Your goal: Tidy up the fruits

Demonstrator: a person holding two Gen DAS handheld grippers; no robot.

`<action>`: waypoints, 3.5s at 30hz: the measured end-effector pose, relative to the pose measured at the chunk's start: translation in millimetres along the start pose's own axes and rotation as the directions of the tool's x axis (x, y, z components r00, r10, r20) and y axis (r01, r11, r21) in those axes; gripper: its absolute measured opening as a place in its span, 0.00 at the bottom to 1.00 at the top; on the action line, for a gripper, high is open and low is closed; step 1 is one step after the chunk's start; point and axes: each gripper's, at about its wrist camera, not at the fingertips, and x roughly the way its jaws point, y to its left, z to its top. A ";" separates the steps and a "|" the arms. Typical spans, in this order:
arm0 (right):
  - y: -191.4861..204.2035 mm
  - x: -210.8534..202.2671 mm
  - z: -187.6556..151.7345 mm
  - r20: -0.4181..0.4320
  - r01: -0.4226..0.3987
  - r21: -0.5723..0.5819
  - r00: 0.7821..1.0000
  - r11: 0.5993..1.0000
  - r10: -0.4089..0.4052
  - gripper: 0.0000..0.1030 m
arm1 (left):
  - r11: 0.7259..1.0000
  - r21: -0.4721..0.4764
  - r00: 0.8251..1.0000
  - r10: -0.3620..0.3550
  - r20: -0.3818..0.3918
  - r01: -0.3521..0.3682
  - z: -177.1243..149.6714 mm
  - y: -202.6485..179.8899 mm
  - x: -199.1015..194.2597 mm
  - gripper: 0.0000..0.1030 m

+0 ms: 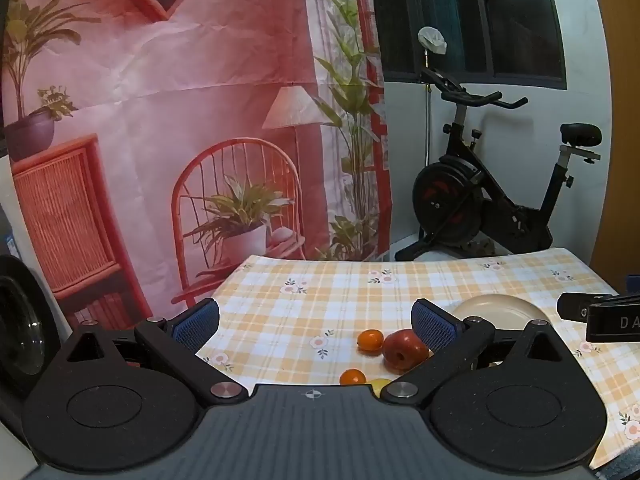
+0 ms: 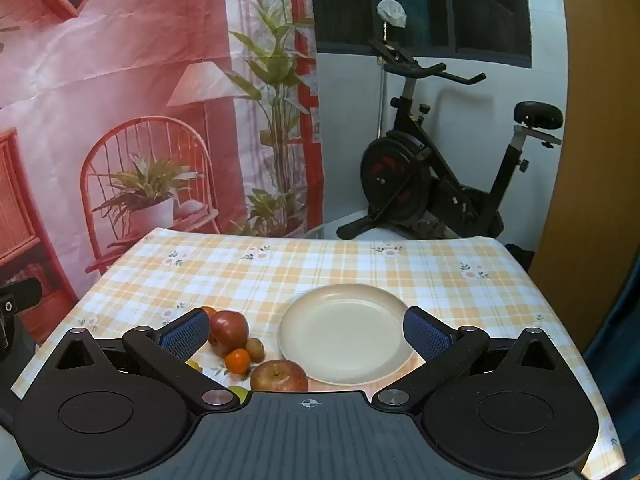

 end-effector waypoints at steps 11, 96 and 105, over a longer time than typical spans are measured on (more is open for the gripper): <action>-0.6 -1.2 -0.5 0.016 -0.002 0.001 1.000 1.000 0.002 1.00 | 1.000 -0.006 1.000 -0.014 0.011 0.014 13.0 5.4 1.2 1.00; -1.6 2.4 -12.5 0.047 -0.007 -0.013 0.999 1.000 0.008 1.00 | 0.999 -0.032 1.000 0.006 0.021 -0.006 -13.0 5.3 0.6 1.00; -14.4 27.4 -24.5 0.149 -0.011 -0.037 0.989 0.999 0.017 1.00 | 0.998 -0.053 0.999 0.021 -0.026 -0.022 -19.9 16.3 27.2 1.00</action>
